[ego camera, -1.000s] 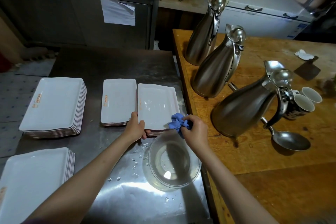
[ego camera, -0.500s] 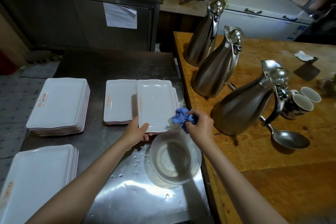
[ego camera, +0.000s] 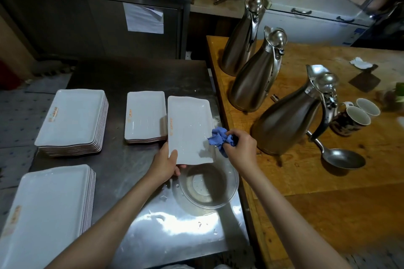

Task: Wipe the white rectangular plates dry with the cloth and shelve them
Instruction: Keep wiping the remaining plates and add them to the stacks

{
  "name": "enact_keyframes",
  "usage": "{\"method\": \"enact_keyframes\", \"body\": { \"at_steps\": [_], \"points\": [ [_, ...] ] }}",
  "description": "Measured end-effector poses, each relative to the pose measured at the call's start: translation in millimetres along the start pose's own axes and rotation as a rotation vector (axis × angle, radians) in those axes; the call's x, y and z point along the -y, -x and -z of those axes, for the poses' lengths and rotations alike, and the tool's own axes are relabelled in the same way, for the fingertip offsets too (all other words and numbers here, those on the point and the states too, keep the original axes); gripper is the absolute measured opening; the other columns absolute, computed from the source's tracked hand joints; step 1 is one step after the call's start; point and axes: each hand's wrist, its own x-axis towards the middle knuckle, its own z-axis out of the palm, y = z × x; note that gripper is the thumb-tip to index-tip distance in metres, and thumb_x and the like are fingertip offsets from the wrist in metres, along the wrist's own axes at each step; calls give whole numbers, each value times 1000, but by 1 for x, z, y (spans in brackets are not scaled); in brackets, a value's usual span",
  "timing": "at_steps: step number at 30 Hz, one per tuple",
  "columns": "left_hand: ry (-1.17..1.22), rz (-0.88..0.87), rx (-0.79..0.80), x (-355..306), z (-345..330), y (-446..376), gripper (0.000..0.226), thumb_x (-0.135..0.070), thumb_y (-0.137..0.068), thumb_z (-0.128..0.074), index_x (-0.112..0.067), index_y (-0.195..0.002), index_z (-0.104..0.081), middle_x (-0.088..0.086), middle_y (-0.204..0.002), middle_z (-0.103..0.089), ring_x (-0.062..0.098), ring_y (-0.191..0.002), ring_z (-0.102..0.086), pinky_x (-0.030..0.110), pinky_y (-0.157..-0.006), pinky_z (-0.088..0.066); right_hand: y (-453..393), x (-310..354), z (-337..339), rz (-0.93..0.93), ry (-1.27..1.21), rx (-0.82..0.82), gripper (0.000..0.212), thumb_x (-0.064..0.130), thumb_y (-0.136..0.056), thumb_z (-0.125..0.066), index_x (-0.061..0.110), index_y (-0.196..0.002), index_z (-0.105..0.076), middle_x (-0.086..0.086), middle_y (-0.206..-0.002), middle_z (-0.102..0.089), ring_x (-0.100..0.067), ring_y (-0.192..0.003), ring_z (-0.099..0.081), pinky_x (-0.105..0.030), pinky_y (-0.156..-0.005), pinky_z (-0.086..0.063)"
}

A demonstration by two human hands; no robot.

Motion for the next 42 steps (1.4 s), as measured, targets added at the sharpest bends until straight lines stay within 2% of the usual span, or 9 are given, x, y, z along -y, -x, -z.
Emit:
{"method": "enact_keyframes", "body": {
  "at_steps": [3, 8, 12, 14, 22, 27, 33, 38, 42],
  "points": [
    [-18, 3, -19, 1, 0, 6, 26, -11, -99, -34, -17, -122, -45, 11, -75, -68, 42, -63, -63, 41, -53, -51, 4, -1, 1, -1, -2, 7, 24, -4, -75, -65, 8, -95, -67, 3, -86, -58, -17, -83, -59, -35, -74, -53],
    [-101, -32, -44, 1, -2, 14, 25, -13, -100, -34, -17, -123, -43, 9, -71, -65, 15, -42, -53, 29, -52, -47, 7, -3, 1, -10, -5, 18, 22, -4, -76, -65, 9, -94, -67, 4, -87, -58, -17, -84, -59, -39, -76, -54],
    [-156, -68, -88, 3, -3, 18, 37, -16, -99, -36, -15, -135, -41, 13, -109, -64, 34, -90, -63, 40, -77, -52, 10, -6, -1, -35, -7, 25, 23, -3, -76, -66, 11, -94, -67, 1, -90, -61, -17, -86, -60, -38, -77, -54],
    [-194, -86, -101, 1, -4, 19, 38, -14, -99, -36, -11, -137, -41, 11, -117, -61, 30, -97, -59, 35, -81, -48, 11, -7, -2, -35, -1, 27, 23, -3, -76, -66, 12, -94, -67, 0, -90, -63, -17, -85, -61, -37, -77, -55],
    [-369, -220, -158, -2, -5, 19, 29, -11, -98, -36, -7, -125, -45, 21, -103, -64, 37, -87, -60, 43, -76, -50, 13, -13, -2, -31, 0, 20, 24, -3, -73, -66, 10, -93, -68, -3, -90, -65, -19, -84, -61, -38, -76, -54],
    [-592, -332, -189, -7, -6, 22, 38, -8, -98, -42, -4, -136, -41, 26, -94, -64, 42, -81, -61, 40, -64, -43, 17, -12, 0, -28, -3, 22, 23, -4, -75, -65, 10, -93, -67, 1, -88, -62, -16, -83, -60, -35, -75, -54],
    [-800, -543, -236, -15, 0, 24, 47, 2, -75, -68, -9, -113, -44, 14, -47, -56, 32, -34, -52, 23, -32, -29, 20, -12, 4, -25, -4, 16, 21, -4, -74, -65, 11, -90, -67, 3, -85, -59, -15, -81, -58, -27, -70, -49],
    [-958, -679, -262, -19, 3, 23, 30, -16, -79, -38, -11, -107, -46, 4, -41, -50, 23, -27, -46, 17, -28, -26, 21, -18, 0, -45, -1, 35, 22, -1, -75, -67, 13, -93, -67, -2, -90, -64, -17, -84, -61, -34, -74, -55],
    [-860, -670, -249, -15, -5, 23, 23, -11, -88, -41, -12, -111, -41, 14, -50, -56, 31, -38, -54, 26, -35, -32, 23, -17, -1, -49, 5, 34, 21, -2, -75, -66, 12, -90, -67, -2, -87, -64, -17, -81, -60, -33, -71, -54]
  ]
}}
